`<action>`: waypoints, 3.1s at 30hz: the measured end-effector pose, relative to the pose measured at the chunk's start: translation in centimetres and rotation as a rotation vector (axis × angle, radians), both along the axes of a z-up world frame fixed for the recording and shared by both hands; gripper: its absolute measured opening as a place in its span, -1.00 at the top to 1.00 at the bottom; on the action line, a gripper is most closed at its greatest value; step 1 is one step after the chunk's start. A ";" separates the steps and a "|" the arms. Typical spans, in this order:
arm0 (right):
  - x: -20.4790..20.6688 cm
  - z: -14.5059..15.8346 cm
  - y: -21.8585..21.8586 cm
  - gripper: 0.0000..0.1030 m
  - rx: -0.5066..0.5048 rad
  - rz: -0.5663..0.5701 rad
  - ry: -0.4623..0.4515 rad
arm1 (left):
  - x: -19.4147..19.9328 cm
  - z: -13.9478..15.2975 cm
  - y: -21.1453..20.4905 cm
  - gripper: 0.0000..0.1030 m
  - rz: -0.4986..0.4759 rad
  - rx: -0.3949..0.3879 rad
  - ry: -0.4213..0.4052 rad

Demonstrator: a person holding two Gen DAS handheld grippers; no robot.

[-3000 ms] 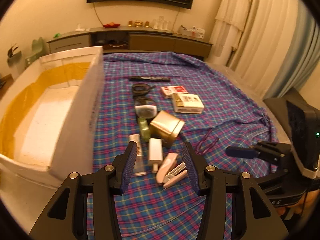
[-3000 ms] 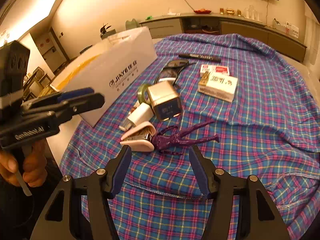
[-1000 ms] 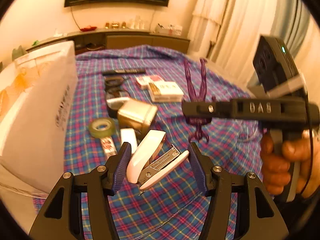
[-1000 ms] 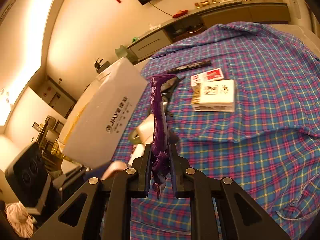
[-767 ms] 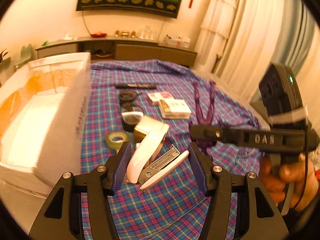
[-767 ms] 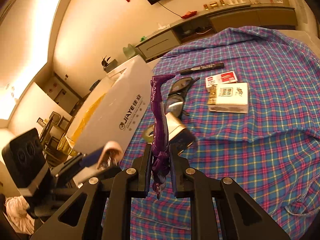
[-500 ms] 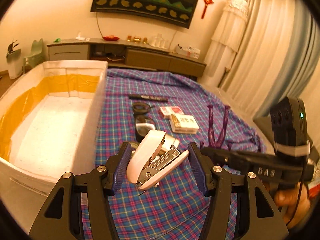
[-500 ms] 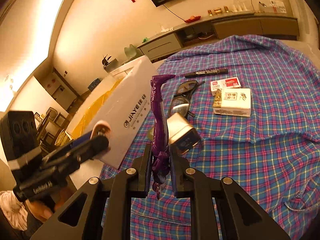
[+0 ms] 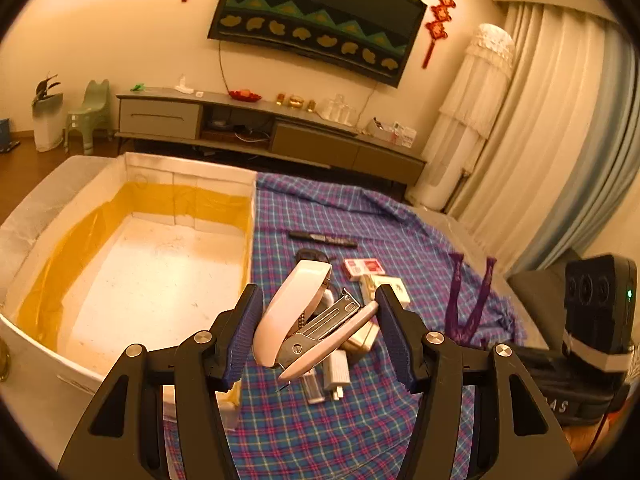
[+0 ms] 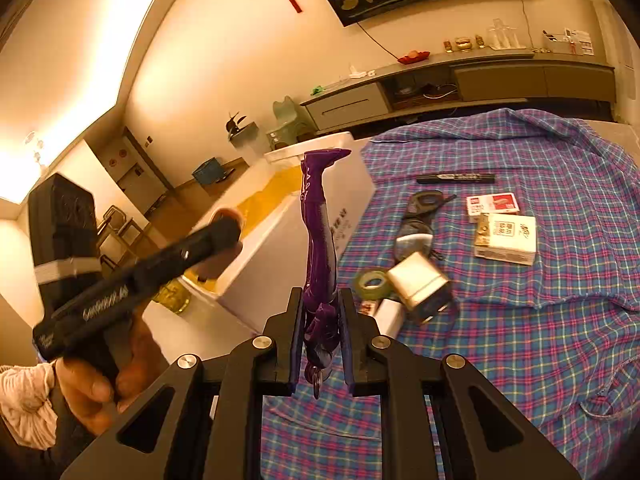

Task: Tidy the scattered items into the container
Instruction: 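Lift the pink stapler with the left tool while the right tool lifts the purple figure, then carry the stapler over the white box with the left tool while the right tool carries the figure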

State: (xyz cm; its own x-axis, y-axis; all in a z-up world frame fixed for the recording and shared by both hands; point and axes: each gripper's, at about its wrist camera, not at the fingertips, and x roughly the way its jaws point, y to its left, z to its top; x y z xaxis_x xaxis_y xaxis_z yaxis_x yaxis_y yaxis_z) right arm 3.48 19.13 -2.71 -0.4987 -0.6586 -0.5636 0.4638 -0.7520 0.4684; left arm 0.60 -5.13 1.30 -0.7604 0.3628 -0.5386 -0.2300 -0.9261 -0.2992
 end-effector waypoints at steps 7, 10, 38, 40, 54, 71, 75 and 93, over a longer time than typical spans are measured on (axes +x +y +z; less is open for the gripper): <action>1.7 1.8 -0.5 0.66 0.007 -0.007 -0.004 | 1.0 2.2 -0.2 -0.17 0.026 0.036 0.010; 2.1 2.6 -0.9 0.66 0.005 0.005 -0.014 | 1.5 3.1 -0.2 -0.17 0.053 0.041 0.008; -4.9 6.5 -6.3 0.66 0.033 0.131 -0.007 | -9.3 2.8 -6.8 -0.17 0.164 0.088 -0.052; -5.8 6.5 -7.3 0.66 0.033 0.138 -0.009 | -9.6 3.0 -7.7 -0.17 0.187 0.084 -0.045; -10.8 6.8 -14.4 0.66 0.065 0.209 -0.035 | -11.5 1.8 -13.7 -0.17 0.297 0.154 -0.087; -16.9 3.7 -19.9 0.66 0.244 0.264 -0.088 | -17.5 -2.0 -15.4 -0.17 0.408 0.179 -0.235; -18.0 2.8 -21.0 0.66 0.307 0.282 -0.090 | -18.7 -2.8 -15.4 -0.17 0.413 0.169 -0.269; -22.1 -2.8 -25.0 0.66 0.580 0.337 -0.215 | -22.2 -7.3 -15.6 -0.18 0.406 0.160 -0.456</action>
